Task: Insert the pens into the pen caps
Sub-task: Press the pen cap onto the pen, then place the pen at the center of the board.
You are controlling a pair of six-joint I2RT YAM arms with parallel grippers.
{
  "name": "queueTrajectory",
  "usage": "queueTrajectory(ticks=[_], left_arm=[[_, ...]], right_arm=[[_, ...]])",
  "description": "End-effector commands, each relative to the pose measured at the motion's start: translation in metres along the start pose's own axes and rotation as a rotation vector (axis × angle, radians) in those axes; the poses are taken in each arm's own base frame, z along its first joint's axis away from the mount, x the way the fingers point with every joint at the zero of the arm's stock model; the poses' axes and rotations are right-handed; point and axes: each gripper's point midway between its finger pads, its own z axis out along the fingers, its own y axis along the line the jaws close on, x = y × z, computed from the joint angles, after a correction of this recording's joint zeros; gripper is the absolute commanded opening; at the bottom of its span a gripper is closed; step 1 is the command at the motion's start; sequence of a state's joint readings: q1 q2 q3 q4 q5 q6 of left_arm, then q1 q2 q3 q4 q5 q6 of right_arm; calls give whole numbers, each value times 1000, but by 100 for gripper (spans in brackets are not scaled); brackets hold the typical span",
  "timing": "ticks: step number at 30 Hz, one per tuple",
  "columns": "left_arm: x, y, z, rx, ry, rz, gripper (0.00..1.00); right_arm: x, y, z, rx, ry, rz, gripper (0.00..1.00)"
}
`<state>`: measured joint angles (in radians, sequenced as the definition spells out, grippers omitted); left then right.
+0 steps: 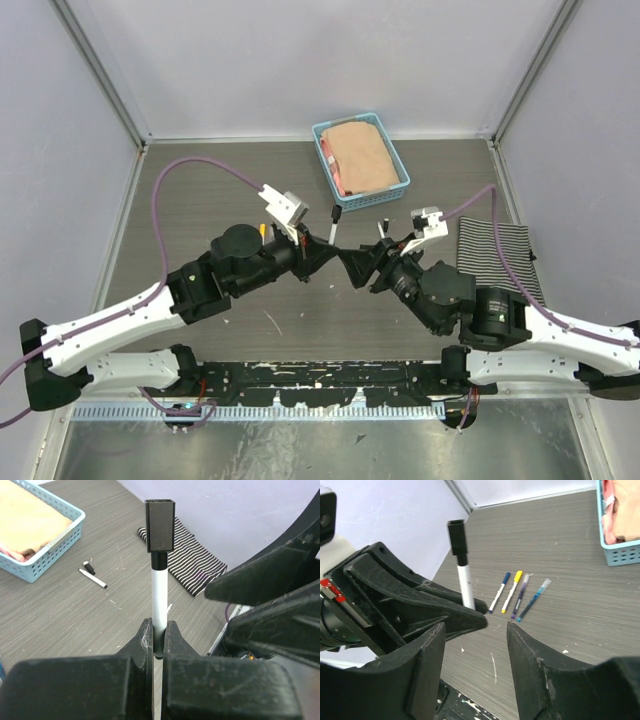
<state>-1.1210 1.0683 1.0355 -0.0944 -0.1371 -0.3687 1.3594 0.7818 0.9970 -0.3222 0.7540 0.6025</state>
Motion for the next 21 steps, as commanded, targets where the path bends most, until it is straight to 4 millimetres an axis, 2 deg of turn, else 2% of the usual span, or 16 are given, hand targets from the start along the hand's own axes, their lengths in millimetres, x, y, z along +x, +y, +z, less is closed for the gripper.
queueTrajectory(ticks=[1, 8, 11, 15, 18, 21], left_arm=[[-9, 13, -11, -60, -52, -1, 0], [35, 64, -22, -294, 109, 72, 0], [58, 87, -23, -389, 201, 72, 0], [83, 107, -19, -448, 296, 42, 0], [98, 122, -15, -489, 357, 38, 0], [114, 138, -7, -528, 427, 28, 0]], right_arm=[[-12, -18, -10, 69, -18, -17, 58], [22, -37, 2, 196, 84, -142, 63], [39, -45, 23, 216, 199, -162, 66], [53, -84, 56, 211, 319, -62, 66], [57, -101, 63, 181, 340, -11, 66], [63, -117, 61, 186, 347, 38, 67]])
